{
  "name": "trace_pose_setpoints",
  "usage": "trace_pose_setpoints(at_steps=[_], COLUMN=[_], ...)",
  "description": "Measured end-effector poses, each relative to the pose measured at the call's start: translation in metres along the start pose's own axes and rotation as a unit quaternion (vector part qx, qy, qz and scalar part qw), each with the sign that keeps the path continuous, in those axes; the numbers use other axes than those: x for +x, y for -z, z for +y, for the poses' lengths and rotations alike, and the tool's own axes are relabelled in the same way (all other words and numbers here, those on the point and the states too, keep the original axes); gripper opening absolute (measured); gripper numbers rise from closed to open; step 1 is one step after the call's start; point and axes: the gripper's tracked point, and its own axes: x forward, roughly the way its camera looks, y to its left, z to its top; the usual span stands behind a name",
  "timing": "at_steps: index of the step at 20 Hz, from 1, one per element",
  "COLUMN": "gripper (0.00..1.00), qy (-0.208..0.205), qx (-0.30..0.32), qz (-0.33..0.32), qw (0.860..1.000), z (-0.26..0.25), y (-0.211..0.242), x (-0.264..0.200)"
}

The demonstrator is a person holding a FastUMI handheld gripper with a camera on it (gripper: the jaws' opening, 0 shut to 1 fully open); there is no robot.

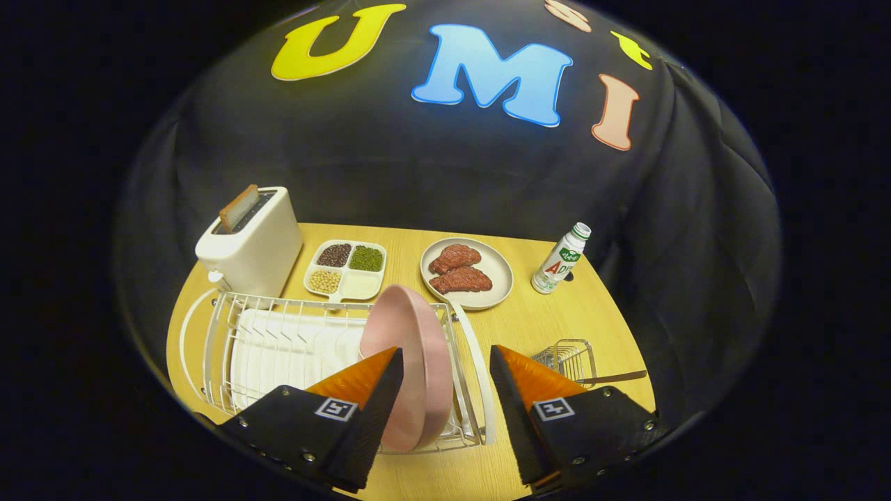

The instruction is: Take the plate from the dish rack, then take the spoon from the basket and place it into the plate.

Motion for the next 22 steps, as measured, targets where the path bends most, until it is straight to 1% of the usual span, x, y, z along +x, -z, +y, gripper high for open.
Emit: trace_pose_setpoints(at_steps=[2, 3, 4, 5, 6, 7, 8, 9, 13, 16, 19, 22], gripper=[0.72, 0.59, 0.52, 0.39, 0.28, 0.23, 0.22, 0.13, 0.12, 0.11, 0.11, 0.11], qy=[0.046, 0.062, 0.069, 0.073, 0.076, 0.078, 0.077, 0.080, 0.102, 0.123, 0.139, 0.136], qx=[-0.006, -0.006, -0.007, -0.007, -0.008, -0.006, -0.007, -0.019, -0.053, -0.062, -0.065, -0.053], qz=[0.009, 0.013, 0.019, 0.022, 0.016, 0.016, 0.008, 0.004, 0.005, -0.004, -0.004, 0.002], qw=[0.999, 0.998, 0.997, 0.997, 0.997, 0.997, 0.997, 0.997, 0.993, 0.990, 0.988, 0.989], z=[-0.011, -0.013, -0.010, -0.004, -0.002, 0.003, 0.007, 0.009, 0.019, 0.022, 0.018, 0.013], y=[0.005, 0.006, 0.010, 0.011, 0.008, 0.008, 0.006, 0.006, 0.001, -0.011, -0.016, -0.016], x=[0.011, 0.011, 0.015, 0.013, 0.012, 0.011, 0.008, 0.007, -0.001, -0.010, -0.019, -0.018])
